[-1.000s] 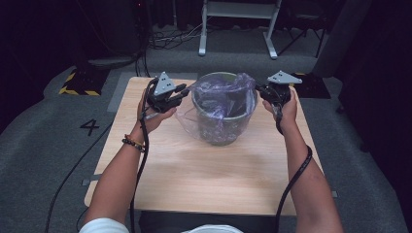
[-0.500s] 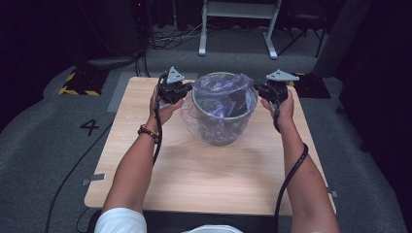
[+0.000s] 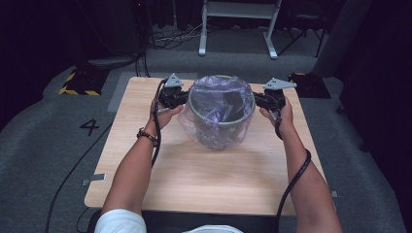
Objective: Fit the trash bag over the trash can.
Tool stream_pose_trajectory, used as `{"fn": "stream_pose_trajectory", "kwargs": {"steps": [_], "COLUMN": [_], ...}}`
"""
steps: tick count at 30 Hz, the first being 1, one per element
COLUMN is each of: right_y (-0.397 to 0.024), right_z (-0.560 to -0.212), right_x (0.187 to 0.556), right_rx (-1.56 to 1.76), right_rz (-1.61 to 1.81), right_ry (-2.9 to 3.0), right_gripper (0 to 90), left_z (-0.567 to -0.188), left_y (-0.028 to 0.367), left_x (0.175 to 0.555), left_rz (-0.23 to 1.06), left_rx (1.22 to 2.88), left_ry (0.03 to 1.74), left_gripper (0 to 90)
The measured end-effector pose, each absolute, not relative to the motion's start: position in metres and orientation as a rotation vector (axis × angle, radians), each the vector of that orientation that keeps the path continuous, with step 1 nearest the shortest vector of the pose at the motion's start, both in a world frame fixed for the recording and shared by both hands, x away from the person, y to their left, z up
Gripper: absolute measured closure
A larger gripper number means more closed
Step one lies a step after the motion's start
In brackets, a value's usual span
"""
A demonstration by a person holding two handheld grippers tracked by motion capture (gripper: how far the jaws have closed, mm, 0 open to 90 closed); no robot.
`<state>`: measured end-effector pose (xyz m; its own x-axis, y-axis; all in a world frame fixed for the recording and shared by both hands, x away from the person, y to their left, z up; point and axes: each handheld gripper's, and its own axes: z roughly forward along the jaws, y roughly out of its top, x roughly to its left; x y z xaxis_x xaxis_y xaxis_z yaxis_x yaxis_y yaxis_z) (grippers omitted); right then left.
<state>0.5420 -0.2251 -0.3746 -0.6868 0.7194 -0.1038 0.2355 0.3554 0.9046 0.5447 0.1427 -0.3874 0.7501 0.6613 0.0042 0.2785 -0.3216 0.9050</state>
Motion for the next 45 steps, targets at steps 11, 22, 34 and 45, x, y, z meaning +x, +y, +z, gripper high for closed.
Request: {"fn": "stream_pose_trajectory", "kwargs": {"steps": [11, 22, 34, 45], "right_y": [-0.229, -0.241, -0.229, -0.226], "right_z": [-0.373, -0.354, -0.353, -0.383], "right_x": [0.514, 0.52, 0.542, 0.563], "right_rx": [0.763, 0.835, 0.895, 1.0], "right_rz": [1.341, 1.35, 1.346, 1.328], "right_ry": [2.132, 1.996, 2.024, 2.109], "right_gripper": [90.0, 90.0, 89.8, 89.9], "left_z": [-0.384, -0.35, -0.35, -0.386], "left_y": [0.165, 0.188, 0.171, 0.154], "left_x": [0.516, 0.511, 0.53, 0.557], "left_rz": [0.48, 0.507, 0.61, 0.548], "left_rx": [1.887, 1.742, 1.787, 1.942], "left_ry": [0.689, 0.706, 0.791, 0.891], "left_gripper": [79.7, 37.2, 73.9, 90.0]}}
